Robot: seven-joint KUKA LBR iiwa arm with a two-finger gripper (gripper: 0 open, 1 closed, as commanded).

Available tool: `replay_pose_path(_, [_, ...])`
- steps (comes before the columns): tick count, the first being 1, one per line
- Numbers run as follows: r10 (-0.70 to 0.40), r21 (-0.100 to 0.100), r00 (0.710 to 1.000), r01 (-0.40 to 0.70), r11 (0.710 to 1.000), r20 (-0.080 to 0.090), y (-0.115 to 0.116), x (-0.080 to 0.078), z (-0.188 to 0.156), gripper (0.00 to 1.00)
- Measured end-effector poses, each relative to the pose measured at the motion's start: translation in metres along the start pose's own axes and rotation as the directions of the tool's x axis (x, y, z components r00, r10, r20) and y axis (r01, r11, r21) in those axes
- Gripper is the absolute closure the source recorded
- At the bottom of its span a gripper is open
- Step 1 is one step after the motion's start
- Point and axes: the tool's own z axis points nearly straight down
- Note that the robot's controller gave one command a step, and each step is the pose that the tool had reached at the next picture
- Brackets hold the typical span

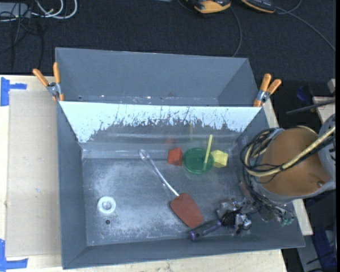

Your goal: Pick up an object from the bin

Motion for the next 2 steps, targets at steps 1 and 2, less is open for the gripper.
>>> replay_pose_path(1, [0.000, 0.002, 1.000, 0.000, 1.000, 0.003, -0.0001, -0.0006, -0.0177, 1.00])
replay_pose_path(2, [0.000, 0.005, 1.000, 0.000, 1.000, 0.008, -0.0009, -0.0022, -0.0251, 1.00])
